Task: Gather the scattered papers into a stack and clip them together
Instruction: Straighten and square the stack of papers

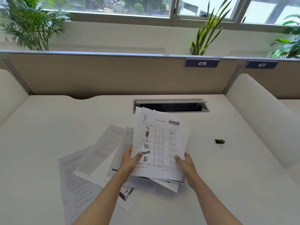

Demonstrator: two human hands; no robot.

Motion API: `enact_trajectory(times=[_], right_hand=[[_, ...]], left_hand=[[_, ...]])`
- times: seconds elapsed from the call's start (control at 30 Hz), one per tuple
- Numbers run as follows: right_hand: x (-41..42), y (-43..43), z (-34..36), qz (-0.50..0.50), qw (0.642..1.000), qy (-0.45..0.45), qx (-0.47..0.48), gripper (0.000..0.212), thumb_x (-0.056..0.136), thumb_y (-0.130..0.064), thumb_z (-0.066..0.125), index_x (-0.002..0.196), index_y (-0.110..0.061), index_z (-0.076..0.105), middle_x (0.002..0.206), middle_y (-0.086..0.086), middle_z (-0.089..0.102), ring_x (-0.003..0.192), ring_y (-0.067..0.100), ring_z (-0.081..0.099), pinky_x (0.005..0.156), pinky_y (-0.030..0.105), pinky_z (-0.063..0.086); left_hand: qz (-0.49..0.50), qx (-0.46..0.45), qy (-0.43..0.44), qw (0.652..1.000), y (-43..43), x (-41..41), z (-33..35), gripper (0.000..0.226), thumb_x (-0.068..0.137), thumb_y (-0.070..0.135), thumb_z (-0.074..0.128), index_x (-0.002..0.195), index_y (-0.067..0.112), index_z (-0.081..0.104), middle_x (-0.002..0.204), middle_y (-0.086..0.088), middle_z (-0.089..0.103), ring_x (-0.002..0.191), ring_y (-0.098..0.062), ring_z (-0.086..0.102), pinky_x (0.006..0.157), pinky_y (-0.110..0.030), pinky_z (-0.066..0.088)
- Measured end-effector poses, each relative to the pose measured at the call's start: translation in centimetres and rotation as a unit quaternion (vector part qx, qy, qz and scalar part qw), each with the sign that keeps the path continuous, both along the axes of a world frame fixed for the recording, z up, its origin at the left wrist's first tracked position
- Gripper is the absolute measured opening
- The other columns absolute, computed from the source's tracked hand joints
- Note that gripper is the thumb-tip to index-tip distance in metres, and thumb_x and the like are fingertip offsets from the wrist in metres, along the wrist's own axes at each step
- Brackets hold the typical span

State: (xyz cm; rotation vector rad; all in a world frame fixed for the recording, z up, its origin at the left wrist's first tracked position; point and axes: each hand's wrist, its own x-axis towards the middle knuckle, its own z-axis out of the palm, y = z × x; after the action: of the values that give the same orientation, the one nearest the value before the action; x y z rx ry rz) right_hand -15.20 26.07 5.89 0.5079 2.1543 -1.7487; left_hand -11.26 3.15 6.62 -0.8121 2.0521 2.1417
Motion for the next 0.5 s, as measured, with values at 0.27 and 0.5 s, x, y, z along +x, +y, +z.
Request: enact_trajectory(times=[0.27,0.5], right_hand=[[0.8,-0.1,0.1,0.007,0.999,0.028,-0.026,0.028,0.095,-0.007,0.052,0.116,-0.024,0.047,0.108,0.012,0.065,0.099,0.031,0.064,0.092,0.047,0.053],[1.3,0.1,-0.2,0.002,0.999,0.053,0.003,0.03,0.095,-0.005,0.05,0.116,-0.025,0.044,0.095,0.004,0.063,0.081,0.016,0.063,0.072,0.028,0.051]], left_hand=[[-0.073,-0.08,0.015,0.994,-1.9,1.7,0.0,0.033,0.091,0.037,0.057,0.122,0.026,0.054,0.121,-0.004,0.065,0.102,-0.019,0.064,0.086,-0.043,0.055],[-0.074,-0.469,-0.192,0.859,-4.9,2.8,-1.8,0.091,0.077,0.068,0.054,0.148,0.025,0.017,0.155,-0.012,0.016,0.14,-0.039,0.012,0.113,-0.056,0.009]])
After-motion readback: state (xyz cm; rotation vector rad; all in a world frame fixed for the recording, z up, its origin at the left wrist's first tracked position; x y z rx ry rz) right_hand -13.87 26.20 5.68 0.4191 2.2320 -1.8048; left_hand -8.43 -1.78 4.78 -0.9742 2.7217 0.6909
